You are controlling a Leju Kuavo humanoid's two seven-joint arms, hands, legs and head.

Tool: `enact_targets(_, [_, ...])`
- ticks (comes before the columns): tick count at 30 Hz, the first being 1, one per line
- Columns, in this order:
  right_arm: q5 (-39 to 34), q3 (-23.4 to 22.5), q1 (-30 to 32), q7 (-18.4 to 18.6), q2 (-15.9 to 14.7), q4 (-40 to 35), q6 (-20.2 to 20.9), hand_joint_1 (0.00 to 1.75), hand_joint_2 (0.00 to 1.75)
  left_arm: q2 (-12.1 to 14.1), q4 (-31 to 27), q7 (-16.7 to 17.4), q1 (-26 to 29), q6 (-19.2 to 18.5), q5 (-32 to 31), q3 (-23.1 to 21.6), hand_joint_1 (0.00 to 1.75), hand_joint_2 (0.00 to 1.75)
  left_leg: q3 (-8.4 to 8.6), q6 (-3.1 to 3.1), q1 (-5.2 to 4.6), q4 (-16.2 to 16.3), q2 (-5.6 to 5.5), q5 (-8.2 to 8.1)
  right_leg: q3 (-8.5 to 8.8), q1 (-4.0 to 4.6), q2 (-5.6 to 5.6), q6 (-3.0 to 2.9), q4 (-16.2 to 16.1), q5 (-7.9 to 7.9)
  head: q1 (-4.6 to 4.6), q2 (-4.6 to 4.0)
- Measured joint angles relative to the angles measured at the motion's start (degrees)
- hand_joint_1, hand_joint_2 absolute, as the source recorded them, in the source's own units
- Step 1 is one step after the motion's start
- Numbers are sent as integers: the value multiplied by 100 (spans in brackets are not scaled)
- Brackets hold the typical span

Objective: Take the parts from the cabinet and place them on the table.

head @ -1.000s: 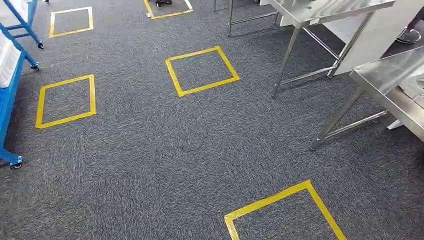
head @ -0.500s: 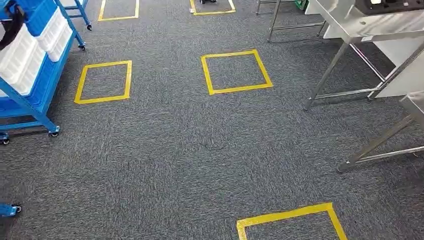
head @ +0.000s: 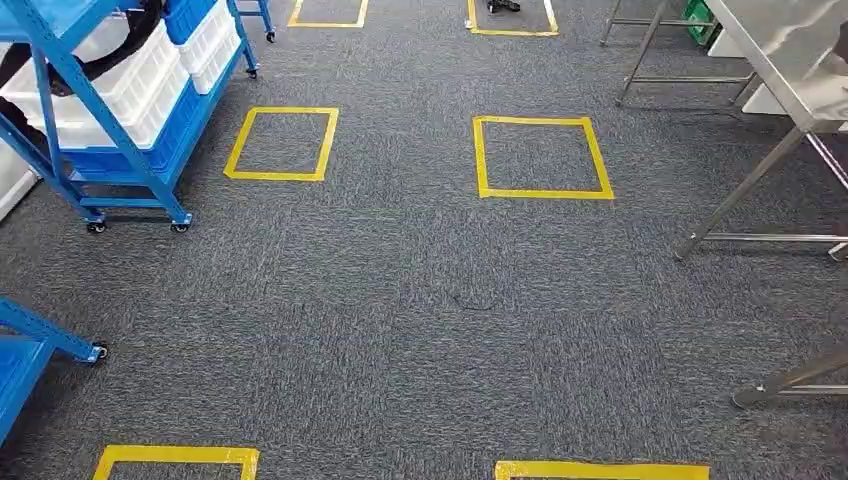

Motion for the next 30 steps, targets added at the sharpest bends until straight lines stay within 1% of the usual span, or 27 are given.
enact_targets(1, [2, -2, 10, 0, 2, 2, 4, 0, 0, 2, 0, 2, -2, 15, -2, 0, 0, 0, -49, -9, -26, 135, 343, -103, 54, 27, -89, -11, -62, 13, 2, 0])
enact_targets(2, [4, -2, 20, -7, 2, 0, 4, 0, 0, 9, 0, 2, 1, 22, -2, 0, 0, 0, -197, -25, -24, 438, 593, -314, 73, 36, -170, -35, -85, 15, -7, 0])
enact_targets(3, [9, -4, 35, -9, 2, 2, 35, 0, 0, 9, 0, 2, -19, 28, -7, 0, 0, 0, -410, -55, -8, 862, 699, -542, 73, 47, -264, -41, -86, 12, -7, 0])
enact_targets(4, [11, -7, 49, -11, 2, 2, 50, 0, 0, 9, 0, 0, -23, 30, -7, 0, 0, 0, -643, -85, 12, 1333, 748, -758, 73, 53, -368, -52, -79, -4, -4, 0])
enact_targets(5, [13, -11, 51, -15, 2, 2, 66, 0, 0, 9, 0, 0, -22, 33, -9, 0, 0, 0, -820, -121, 39, 1685, 767, -857, 75, 52, -468, -44, -72, -19, -7, 0])
enact_targets(6, [18, -18, 50, -20, 2, 2, 79, 0, 0, 13, 0, 0, -18, 35, -28, 0, 0, 0, -860, -153, 75, 1758, 786, -813, 81, 46, -560, -36, -62, -36, -4, 0])
enact_targets(7, [22, -22, 48, -30, 2, 2, 81, 0, 0, 24, 0, 0, -12, 39, -39, 0, 0, 0, -749, -188, 112, 1535, 821, -631, 92, 32, -646, -13, -47, -60, -4, 0])
enact_targets(8, [33, -22, 46, -39, 4, 2, 90, 0, 0, 33, 0, 0, -6, 41, -46, -2, 0, 0, -527, -224, 143, 1105, 873, -391, 108, 14, -713, 20, -24, -89, -7, 0])
enact_targets(9, [35, -22, 44, -48, 4, 2, 98, 0, 0, 37, 0, 4, -3, 50, -52, -2, 0, 0, -231, -263, 178, 542, 981, -129, 128, -14, -779, 62, 14, -134, -4, 0])
enact_targets(10, [37, -22, 44, -55, 4, 2, 98, 0, 0, 39, 0, 4, -3, 55, -61, -2, 0, 0, -26, -308, 198, 107, 1227, -24, 137, -11, -840, 122, 80, -188, -4, 0])
enact_targets(11, [50, -26, 43, -55, -13, 2, 98, 0, 0, 20, 0, 0, -5, 59, -70, -9, 0, 0, -17, -244, 150, 120, 1246, -62, 119, 30, -869, 187, 144, -247, -5, 0])
enact_targets(12, [55, -26, 43, -55, -13, 2, 101, 0, 0, 15, 0, 0, -16, 61, -76, -13, 0, 0, -27, -147, 138, 144, 1146, -70, 131, 26, -902, 208, 152, -255, 2, 0])
enact_targets(14, [68, -26, -13, -63, 2, 2, 107, 0, 0, 15, 0, 2, -5, 63, -92, -26, 0, 0, -61, -71, 97, 147, 1059, -83, 175, -8, -970, 239, 128, -245, 2, 0])
enact_targets(15, [72, -26, -27, -63, 4, 0, 109, 0, 0, 17, 0, 4, -11, 70, -92, -31, 0, 0, -38, -18, 111, 124, 991, -64, 194, -29, -1024, 279, 126, -269, 2, 0])
enact_targets(16, [81, -26, -20, -66, 11, 2, 109, 0, 0, 15, 0, 4, -11, 76, -92, -37, 0, 0, -26, 31, 121, 98, 916, -45, 189, -59, -793, 310, 210, -374, 4, 0])
enact_targets(17, [92, -26, -13, -70, 11, 2, 127, 0, 0, 15, 0, 11, -10, 76, -94, -41, 0, 0, -28, 64, 121, 92, 873, -31, 78, -63, -524, 296, 439, -546, 2, 0])
enact_targets(18, [101, -26, 3, -70, 11, 2, 142, 0, 0, 15, 0, 11, -23, 76, -96, -48, 0, 0, -42, 86, 113, 91, 800, -21, -157, -56, -358, 278, 903, -794, 4, 0])
enact_targets(19, [103, -26, 13, -70, 11, 2, 155, 0, 0, 15, 0, 15, -30, 76, -98, -55, 0, 0, -52, 102, 102, 92, 734, -17, -408, -33, -293, 264, 1386, -995, 4, 0])
enact_targets(20, [107, -26, 19, -70, 11, 2, 172, 0, 0, 15, 0, 15, -29, 76, -103, -61, 0, 0, -53, 113, 75, 92, 648, -20, -650, -16, -268, 242, 1800, -1110, 4, 0])
enact_targets(21, [109, -26, 21, -70, 11, 2, 179, 0, 0, 15, 0, 22, -20, 76, -103, -70, 0, 0, -48, 119, 51, 94, 567, -20, -786, -3, -257, 213, 1979, -1091, 2, 0])
enact_targets(22, [114, -26, 29, -70, 11, 2, 177, 0, 0, 15, 0, 22, -10, 76, -103, -79, 0, 0, -34, 121, 26, 95, 459, -21, -796, 26, -244, 155, 1861, -887, 2, 0])
enact_targets(23, [114, -26, 30, -70, 11, 2, 177, 0, 0, 15, 0, 22, -6, 76, -103, -85, 0, 0, -23, 124, 14, 95, 378, -23, -711, 51, -216, 107, 1597, -666, 4, 0])
enact_targets(24, [114, -26, 30, -70, 11, 2, 177, 0, 0, 13, 0, 22, -8, 76, -103, -92, 0, 0, -8, 124, 9, 94, 268, -23, -483, 92, -132, 35, 1003, -292, 2, 0])
enact_targets(25, [116, -26, 31, -70, 11, 2, 177, 0, 0, 7, 0, 22, -10, 76, -103, -98, 0, 0, 0, 124, 12, 93, 175, -23, -253, 141, 75, -27, 433, -5, 4, 0])
enact_targets(26, [116, -26, 40, -68, -11, 2, 177, 0, 0, -9, 0, 22, -8, 76, -103, -105, 0, 0, -14, 114, 20, 93, 139, -19, -196, 146, 404, -58, 287, -55, 0, 0])
enact_targets(27, [116, -26, 50, -70, -15, 4, 177, 0, 0, -9, 0, 22, -9, 76, -101, -107, 0, 0, -32, 106, 14, 99, 58, -16, -192, 158, 360, -62, 217, 6, 4, 0])
enact_targets(30, [122, -26, -21, -70, -2, 4, 177, 0, 0, -11, 0, 22, -1, 66, -107, -116, 0, 0, -69, 20, 38, 33, -126, 27, -150, 169, 155, -67, 179, 12, 2, 0])
